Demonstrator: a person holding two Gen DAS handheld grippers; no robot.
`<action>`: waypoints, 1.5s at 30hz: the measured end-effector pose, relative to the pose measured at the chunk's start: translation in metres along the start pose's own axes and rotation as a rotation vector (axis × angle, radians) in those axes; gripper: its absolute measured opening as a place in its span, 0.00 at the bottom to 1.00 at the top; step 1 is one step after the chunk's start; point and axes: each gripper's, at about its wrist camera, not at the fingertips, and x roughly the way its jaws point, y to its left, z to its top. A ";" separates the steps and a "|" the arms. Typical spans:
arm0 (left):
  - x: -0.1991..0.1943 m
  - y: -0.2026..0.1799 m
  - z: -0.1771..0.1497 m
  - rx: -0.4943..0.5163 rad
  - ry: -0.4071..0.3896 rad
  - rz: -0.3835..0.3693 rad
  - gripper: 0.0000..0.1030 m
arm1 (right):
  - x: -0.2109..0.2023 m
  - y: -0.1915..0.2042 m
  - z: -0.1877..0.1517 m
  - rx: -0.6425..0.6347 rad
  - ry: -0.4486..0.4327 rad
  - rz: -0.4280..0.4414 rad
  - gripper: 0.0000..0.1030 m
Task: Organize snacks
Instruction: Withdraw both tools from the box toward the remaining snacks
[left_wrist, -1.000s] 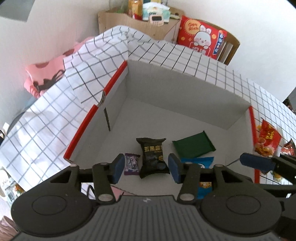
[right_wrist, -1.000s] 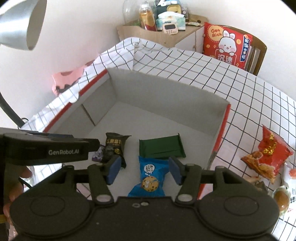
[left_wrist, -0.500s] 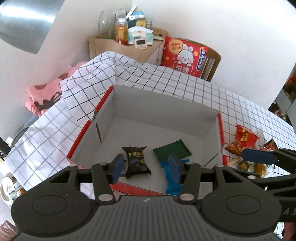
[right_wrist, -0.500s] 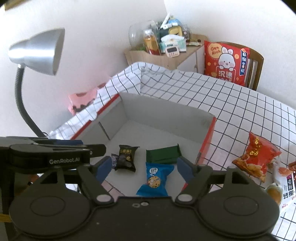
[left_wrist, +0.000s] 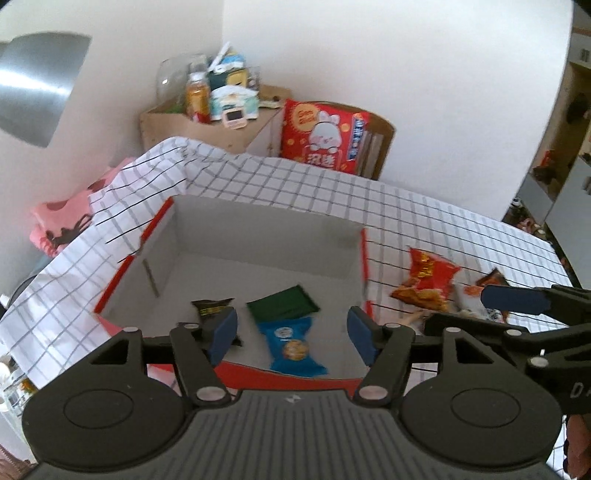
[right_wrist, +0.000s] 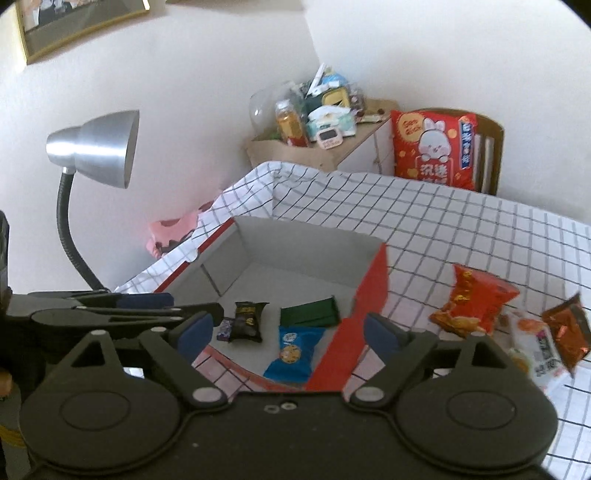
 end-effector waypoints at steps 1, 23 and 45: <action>-0.001 -0.006 -0.002 0.009 -0.004 -0.009 0.64 | -0.005 -0.003 -0.003 0.000 -0.009 -0.013 0.88; 0.057 -0.139 -0.022 0.134 0.081 -0.133 0.71 | -0.063 -0.135 -0.053 0.099 -0.035 -0.189 0.99; 0.177 -0.189 -0.011 0.169 0.288 -0.159 0.71 | 0.006 -0.256 -0.051 0.103 0.142 -0.212 0.80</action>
